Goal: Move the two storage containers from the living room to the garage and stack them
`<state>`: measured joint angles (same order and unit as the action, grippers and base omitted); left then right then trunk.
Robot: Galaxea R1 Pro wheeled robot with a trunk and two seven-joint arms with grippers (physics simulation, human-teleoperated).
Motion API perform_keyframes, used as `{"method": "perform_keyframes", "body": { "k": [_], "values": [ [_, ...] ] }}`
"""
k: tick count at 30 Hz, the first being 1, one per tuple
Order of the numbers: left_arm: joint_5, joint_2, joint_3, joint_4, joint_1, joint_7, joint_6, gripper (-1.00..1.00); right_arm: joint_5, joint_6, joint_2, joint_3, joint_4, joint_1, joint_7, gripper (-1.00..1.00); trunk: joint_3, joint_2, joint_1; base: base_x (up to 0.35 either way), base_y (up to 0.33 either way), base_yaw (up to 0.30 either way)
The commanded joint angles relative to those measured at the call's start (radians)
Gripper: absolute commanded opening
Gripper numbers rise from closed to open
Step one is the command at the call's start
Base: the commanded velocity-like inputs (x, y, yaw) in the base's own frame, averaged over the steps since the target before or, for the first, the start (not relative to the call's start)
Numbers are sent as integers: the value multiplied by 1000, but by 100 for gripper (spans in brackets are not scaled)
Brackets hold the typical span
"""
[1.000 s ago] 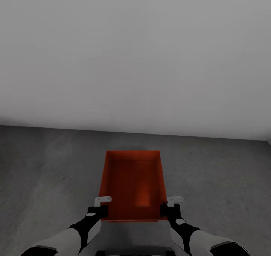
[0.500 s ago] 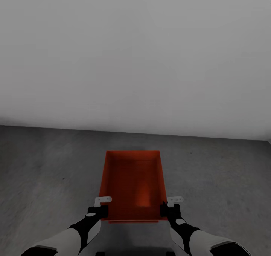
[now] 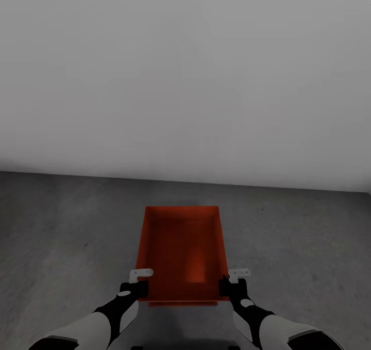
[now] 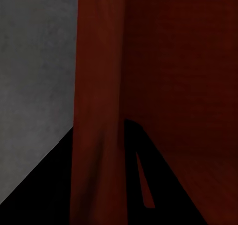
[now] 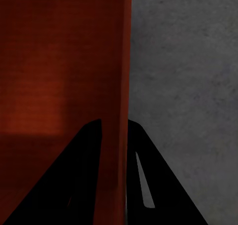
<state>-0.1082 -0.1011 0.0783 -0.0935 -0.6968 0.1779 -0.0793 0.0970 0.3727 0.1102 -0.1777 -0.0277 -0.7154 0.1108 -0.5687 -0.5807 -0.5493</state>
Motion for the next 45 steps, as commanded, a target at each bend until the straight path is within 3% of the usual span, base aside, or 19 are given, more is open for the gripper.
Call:
{"method": "perform_keyframes", "body": {
  "k": [1,45],
  "values": [
    [-4,-2,-52,-1,-1,9,-4,-100,43,10,0,15,-5,-1,6,-100,-4,-8,-4,0,0,0],
    [-5,-2,-54,-2,-1,10,-2,-100,43,11,0,15,-5,-1,6,-100,-142,-316,-173,0,0,0]
  ]
}}
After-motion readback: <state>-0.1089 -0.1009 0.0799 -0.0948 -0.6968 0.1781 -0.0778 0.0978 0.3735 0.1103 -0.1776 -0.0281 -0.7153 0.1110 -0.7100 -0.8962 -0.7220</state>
